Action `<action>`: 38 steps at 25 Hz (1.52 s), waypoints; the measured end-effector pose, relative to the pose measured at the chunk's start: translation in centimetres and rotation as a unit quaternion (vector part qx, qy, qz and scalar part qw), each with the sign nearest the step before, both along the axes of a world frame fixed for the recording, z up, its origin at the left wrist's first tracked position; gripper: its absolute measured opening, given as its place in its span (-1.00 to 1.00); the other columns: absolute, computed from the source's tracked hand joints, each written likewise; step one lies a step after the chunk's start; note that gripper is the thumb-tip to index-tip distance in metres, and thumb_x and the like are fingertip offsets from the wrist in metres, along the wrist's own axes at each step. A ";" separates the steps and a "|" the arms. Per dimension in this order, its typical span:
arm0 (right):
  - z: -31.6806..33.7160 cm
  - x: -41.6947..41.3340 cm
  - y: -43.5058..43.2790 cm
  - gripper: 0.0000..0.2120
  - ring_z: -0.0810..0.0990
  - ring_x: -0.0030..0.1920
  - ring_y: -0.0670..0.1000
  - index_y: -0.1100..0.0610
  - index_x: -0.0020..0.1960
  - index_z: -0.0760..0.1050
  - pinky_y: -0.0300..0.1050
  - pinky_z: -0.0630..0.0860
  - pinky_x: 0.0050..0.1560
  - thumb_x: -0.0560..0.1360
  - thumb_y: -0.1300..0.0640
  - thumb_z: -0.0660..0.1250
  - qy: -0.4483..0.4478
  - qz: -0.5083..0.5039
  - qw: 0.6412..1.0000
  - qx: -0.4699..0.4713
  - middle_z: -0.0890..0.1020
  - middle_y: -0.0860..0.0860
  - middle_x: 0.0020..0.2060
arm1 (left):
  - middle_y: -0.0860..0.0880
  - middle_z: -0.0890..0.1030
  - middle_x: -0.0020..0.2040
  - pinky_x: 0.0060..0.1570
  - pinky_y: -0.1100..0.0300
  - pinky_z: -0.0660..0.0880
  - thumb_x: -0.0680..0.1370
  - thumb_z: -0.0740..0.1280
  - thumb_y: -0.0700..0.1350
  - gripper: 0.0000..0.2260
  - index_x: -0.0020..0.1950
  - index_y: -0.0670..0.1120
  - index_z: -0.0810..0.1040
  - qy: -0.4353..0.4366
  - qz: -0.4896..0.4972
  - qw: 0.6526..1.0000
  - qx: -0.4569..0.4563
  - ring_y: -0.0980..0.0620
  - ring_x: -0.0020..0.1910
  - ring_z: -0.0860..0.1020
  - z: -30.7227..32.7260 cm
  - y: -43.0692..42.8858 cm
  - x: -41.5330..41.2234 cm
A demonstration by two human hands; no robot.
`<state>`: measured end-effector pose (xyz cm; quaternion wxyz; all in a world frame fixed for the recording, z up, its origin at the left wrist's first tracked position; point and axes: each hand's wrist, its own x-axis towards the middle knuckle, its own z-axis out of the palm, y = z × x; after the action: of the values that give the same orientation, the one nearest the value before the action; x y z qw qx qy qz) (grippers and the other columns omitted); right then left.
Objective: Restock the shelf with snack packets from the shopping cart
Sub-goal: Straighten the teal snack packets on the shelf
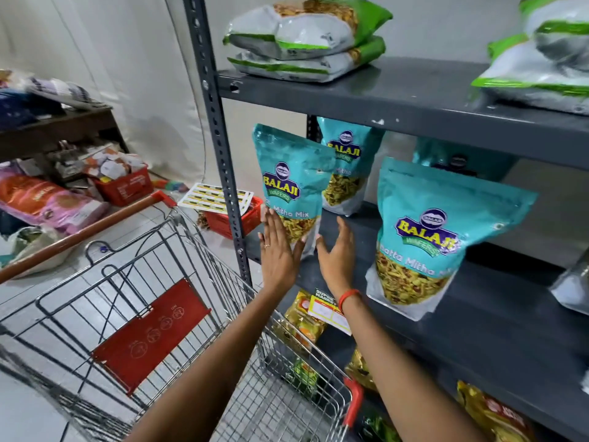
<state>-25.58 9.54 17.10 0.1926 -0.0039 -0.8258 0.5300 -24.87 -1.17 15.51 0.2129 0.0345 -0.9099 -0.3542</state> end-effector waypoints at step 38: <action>1.2 14.3 22.3 -0.54 0.30 0.40 0.06 0.22 0.37 0.27 -0.16 0.22 0.44 0.51 0.13 0.25 0.206 -0.247 0.941 0.103 0.38 0.18 0.35 | -0.09 -0.09 0.50 0.48 0.15 -0.19 0.61 -0.15 0.10 -0.48 0.50 -0.04 -0.26 0.180 -0.263 0.946 -0.065 0.17 0.49 -0.29 1.6 23.9 8.8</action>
<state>-11.29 31.87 18.26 0.4826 -0.0785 -0.7914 0.3669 -16.05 22.72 17.15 0.2740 -0.2844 -0.8541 -0.3384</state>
